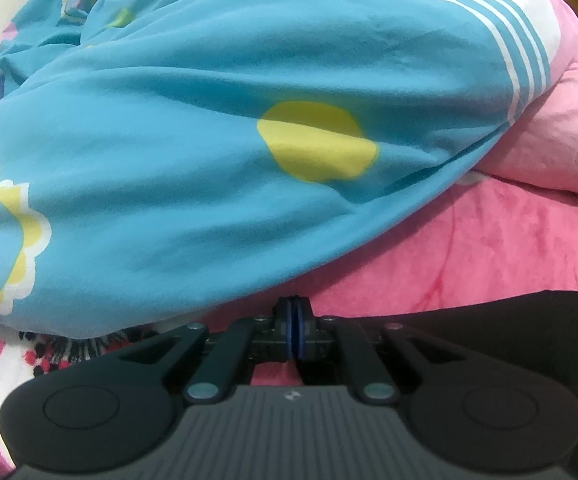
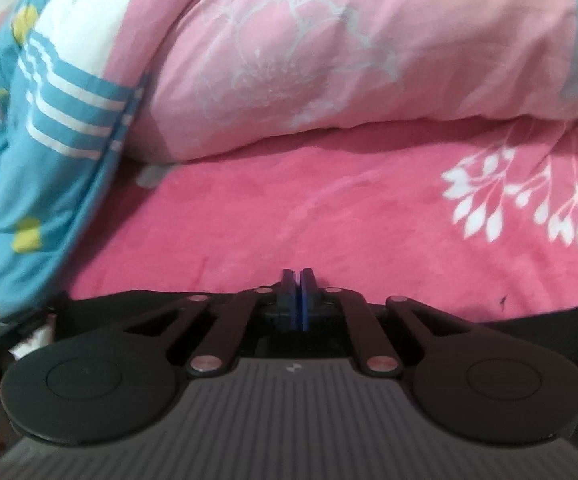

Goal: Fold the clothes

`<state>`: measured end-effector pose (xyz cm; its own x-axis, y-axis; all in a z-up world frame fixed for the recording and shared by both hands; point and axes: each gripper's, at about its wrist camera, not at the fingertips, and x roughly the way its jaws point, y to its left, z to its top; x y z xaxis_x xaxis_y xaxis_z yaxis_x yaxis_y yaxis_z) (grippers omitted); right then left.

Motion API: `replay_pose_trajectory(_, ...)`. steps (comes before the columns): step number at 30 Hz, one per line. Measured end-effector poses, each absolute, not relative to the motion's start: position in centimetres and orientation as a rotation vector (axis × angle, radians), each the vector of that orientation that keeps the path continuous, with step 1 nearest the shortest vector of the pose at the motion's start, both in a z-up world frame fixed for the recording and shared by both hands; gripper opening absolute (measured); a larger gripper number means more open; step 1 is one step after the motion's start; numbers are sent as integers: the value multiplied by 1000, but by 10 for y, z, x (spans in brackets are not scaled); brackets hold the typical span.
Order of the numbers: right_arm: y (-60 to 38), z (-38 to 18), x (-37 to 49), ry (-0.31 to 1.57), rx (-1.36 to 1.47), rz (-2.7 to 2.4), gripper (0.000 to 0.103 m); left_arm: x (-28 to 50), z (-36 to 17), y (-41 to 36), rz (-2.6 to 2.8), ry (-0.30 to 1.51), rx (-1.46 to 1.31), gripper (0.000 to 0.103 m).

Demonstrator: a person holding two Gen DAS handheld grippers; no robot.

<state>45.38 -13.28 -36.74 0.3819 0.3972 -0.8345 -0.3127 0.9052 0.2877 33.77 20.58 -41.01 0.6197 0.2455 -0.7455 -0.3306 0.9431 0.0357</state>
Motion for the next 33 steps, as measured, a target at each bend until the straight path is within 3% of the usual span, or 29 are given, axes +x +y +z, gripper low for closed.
replay_pose_trajectory(1, -131, -369, 454, 1090, 70, 465, 28, 338, -411, 206, 332, 840, -109, 4)
replay_pose_trajectory(4, -125, -372, 453, 1093, 17, 501, 31, 339, -412, 205, 335, 841, -107, 4)
replay_pose_trajectory(6, -120, -374, 453, 1095, -19, 525, 23, 339, -412, 204, 336, 838, -101, 4)
replay_pose_trajectory(7, -118, -375, 453, 1096, -37, 537, 2, 338, -413, 203, 336, 835, -99, 4)
replay_pose_trajectory(8, -116, -377, 453, 1097, -55, 548, 0, 337, -414, 203, 336, 832, -100, 4)
replay_pose_trajectory(19, -118, -384, 452, 978, -95, 450, 0, 334, -420, 199, 339, 810, -71, 4)
replay_pose_trajectory(23, -136, -382, 456, 989, 49, 434, 0, 323, -418, 201, 330, 800, -53, 7)
replay_pose_trajectory(26, -150, -380, 459, 996, 158, 421, 4, 321, -417, 208, 301, 804, -85, 15)
replay_pose_trajectory(28, -160, -379, 461, 999, 232, 411, 10, 323, -403, 213, 279, 810, -144, 45)
replay_pose_trajectory(31, -181, -368, 462, 974, 374, 373, 22, 314, -389, 220, 257, 775, -181, 52)
replay_pose_trajectory(33, -193, -358, 459, 959, 446, 325, 22, 306, -378, 223, 246, 768, -210, 56)
